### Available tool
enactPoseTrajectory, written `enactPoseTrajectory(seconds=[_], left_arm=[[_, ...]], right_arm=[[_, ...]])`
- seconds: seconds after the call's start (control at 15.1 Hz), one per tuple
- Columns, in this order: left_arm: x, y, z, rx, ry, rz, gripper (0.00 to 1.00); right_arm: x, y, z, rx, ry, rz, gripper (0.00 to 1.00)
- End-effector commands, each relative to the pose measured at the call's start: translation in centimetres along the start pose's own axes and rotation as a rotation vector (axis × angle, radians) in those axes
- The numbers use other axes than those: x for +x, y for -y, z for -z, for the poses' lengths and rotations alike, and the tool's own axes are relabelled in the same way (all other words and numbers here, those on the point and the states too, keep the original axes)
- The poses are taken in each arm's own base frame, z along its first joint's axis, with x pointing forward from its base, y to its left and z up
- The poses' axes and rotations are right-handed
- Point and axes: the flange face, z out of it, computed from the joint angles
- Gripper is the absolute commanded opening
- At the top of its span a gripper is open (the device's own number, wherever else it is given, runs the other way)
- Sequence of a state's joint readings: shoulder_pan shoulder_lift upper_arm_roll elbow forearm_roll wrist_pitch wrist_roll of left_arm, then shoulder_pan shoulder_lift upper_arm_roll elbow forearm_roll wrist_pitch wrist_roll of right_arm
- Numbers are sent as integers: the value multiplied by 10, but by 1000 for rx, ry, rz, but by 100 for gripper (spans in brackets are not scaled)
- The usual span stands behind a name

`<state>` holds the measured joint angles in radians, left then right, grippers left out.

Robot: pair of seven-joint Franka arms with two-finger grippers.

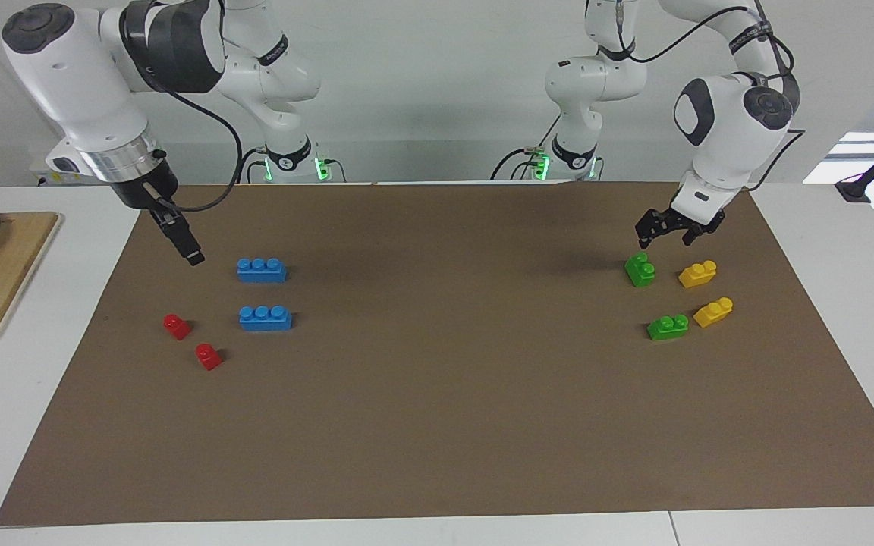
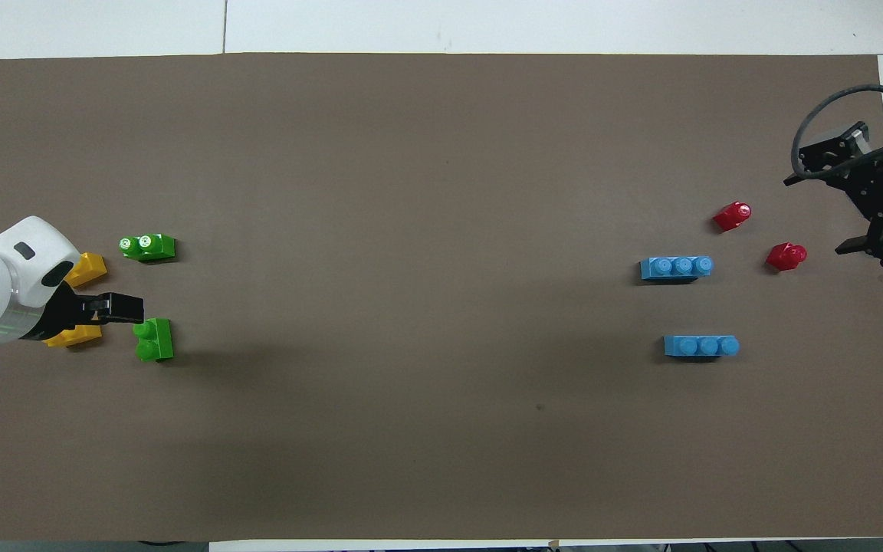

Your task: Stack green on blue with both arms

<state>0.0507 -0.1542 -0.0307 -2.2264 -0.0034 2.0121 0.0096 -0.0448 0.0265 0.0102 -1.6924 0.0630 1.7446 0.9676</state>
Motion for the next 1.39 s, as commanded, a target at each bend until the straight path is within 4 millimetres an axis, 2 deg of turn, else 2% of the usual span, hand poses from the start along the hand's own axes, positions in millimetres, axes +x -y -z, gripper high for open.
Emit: enactPoseTrajectory(seconds=[0.0,0.33,0.53,0.73,1.0,1.2,1.33], left_arm=[[-8,4,-14,15,-4,59,100],[-13,4,-52,14,-42,100,100],[-11,4,-72,12,-41,108,100],[-12,4,-77,10,-42,111,100],[-9,4,-108,10,-17,89,98],[-11,3,-113,8,-24,93,97],[-11,3,-114,9,-21,87,96]], right_arm=[[1,3,-24,38,65,-147,100],[34,-2,-62,54,217,-313,100],[36,1,-83,25,240,-340,100],[40,3,-99,20,283,-389,100],[43,-6,-136,3,286,-413,100],[50,-12,-158,9,310,-447,100],[46,-17,-175,7,305,-457,100]])
